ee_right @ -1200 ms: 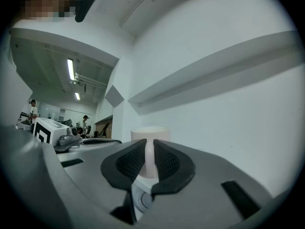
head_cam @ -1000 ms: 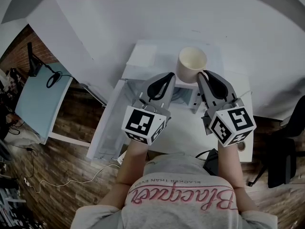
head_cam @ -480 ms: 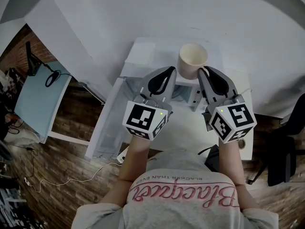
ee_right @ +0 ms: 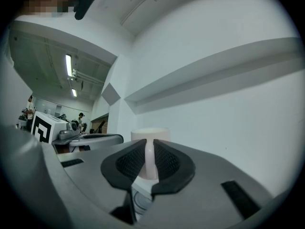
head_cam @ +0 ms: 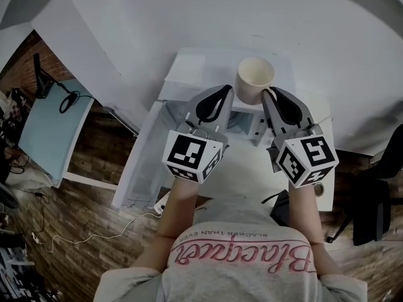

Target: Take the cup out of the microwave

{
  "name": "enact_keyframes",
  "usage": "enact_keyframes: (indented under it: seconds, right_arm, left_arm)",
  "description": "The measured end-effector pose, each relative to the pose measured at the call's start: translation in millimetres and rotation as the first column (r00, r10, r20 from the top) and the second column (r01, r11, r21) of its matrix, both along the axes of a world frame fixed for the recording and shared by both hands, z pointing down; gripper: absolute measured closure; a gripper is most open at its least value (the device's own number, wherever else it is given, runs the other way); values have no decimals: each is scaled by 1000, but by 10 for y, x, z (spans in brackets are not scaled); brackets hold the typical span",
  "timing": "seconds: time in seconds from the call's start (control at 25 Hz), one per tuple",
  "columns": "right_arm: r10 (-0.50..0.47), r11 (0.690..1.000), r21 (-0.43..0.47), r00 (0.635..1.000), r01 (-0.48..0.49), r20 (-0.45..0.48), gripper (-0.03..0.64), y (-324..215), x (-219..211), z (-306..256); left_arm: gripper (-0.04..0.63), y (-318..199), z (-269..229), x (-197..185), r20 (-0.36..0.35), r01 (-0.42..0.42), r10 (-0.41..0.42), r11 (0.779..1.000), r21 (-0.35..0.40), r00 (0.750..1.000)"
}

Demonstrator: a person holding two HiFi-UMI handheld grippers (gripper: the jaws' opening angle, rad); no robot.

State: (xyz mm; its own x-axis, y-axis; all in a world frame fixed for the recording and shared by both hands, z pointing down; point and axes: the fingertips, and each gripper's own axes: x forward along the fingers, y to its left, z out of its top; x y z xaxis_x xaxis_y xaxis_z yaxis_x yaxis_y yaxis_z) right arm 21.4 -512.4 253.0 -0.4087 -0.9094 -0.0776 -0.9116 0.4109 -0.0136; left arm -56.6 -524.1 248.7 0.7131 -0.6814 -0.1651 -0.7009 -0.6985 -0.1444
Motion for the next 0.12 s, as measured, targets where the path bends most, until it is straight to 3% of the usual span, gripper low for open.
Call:
enact_keyframes:
  seconds: [0.12]
  right_arm:
    - [2,1000,-3,1000,-2,0,563,3,1,16]
  left_arm:
    - [591,4,2,-8,0,1,-1,1000,0,1000]
